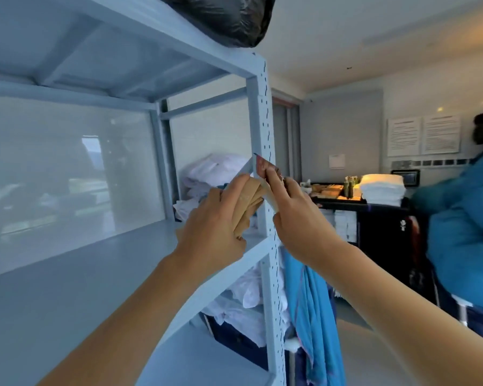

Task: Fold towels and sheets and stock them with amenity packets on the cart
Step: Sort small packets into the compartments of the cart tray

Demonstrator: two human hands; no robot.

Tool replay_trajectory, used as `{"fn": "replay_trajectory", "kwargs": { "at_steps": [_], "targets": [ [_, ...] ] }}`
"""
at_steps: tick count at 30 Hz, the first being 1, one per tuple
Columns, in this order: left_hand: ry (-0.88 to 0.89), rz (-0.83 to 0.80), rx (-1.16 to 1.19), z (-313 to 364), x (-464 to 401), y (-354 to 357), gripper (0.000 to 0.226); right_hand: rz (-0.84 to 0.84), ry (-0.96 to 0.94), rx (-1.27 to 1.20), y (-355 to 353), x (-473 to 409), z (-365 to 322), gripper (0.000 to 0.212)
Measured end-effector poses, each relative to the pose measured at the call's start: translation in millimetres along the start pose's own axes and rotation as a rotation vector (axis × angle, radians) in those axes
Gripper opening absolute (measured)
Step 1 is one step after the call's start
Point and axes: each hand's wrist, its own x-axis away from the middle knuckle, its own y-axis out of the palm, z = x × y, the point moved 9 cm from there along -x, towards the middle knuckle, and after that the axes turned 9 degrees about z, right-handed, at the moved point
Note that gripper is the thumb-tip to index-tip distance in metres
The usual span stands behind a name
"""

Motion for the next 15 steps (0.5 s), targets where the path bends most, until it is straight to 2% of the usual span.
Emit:
{"fn": "replay_trajectory", "kwargs": {
  "at_steps": [3,9,15],
  "targets": [
    [0.005,-0.039,0.162,7.4,-6.8,43.8,0.108,-0.029,0.021,0.118,7.2,10.3,34.2,0.092],
    [-0.023,-0.076,0.236,11.1,-10.6,125.2,0.113,-0.135,0.053,0.361,19.2,35.3,88.8,0.080],
    [-0.012,-0.148,0.285,16.2,-6.4,205.7,0.114,-0.203,0.253,0.466,36.1,67.4,139.0,0.085]
  ]
}}
